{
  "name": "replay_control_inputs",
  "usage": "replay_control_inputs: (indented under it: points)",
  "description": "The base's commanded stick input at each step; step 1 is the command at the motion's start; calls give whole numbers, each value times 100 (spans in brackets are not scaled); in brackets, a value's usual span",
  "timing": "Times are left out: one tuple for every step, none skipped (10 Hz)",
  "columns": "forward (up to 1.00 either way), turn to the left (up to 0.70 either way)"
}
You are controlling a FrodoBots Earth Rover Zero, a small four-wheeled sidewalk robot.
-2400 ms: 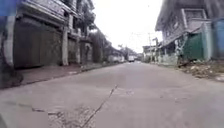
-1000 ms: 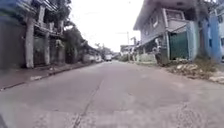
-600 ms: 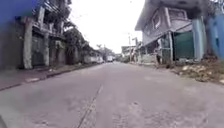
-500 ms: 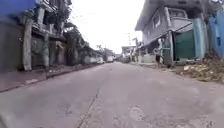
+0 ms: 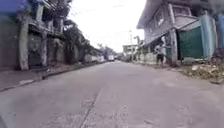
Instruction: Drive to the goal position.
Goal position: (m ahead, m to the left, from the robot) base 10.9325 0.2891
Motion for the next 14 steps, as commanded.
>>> replay_control_inputs:
  points:
    - [70, -35]
    - [70, -35]
    - [70, -29]
    - [70, -13]
    - [70, 11]
    - [70, 9]
    - [70, 2]
    - [70, 10]
    - [70, 4]
    - [70, 0]
    - [70, 0]
    - [70, 6]
    - [70, 12]
    - [70, -35]
